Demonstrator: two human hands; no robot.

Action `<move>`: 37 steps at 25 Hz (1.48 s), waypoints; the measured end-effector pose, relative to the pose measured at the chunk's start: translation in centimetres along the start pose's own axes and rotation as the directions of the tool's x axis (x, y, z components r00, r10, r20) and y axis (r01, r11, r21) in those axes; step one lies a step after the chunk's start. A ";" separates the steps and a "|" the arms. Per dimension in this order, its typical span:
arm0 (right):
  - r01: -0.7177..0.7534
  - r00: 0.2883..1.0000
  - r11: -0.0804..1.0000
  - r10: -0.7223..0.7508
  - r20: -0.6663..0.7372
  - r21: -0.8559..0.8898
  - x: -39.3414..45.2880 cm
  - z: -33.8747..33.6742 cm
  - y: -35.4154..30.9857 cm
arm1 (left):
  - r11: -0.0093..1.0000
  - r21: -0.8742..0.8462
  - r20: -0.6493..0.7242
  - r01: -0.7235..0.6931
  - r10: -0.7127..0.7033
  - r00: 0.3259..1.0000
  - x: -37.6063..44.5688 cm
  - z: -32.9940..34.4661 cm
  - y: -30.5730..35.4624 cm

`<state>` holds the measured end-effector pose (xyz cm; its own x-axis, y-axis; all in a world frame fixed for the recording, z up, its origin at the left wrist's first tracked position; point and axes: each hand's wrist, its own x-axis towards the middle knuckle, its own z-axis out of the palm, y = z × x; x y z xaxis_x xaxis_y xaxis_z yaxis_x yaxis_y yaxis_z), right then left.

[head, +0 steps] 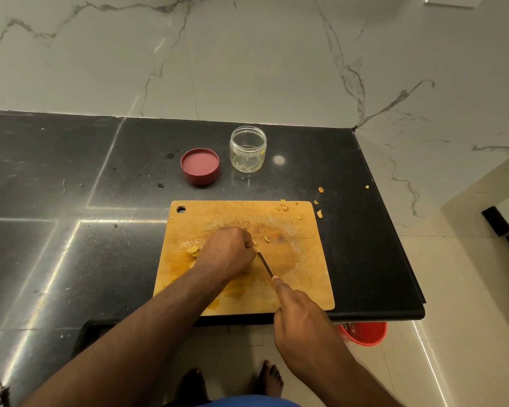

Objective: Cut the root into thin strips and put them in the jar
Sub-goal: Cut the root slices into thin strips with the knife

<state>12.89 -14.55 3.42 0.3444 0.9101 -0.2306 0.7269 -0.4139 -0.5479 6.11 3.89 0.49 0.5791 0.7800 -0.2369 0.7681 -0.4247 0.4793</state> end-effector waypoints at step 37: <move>0.054 0.998 0.998 -0.054 -0.029 -0.013 1.3 -0.6 -0.4 | 0.995 -0.095 -0.042 0.041 -0.045 0.998 -0.5 0.4 -0.7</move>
<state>13.40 -13.18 3.84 0.3216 0.9301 -0.1774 0.7518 -0.3647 -0.5493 5.40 3.60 -0.05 0.5318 0.8170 -0.2229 0.7617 -0.3464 0.5476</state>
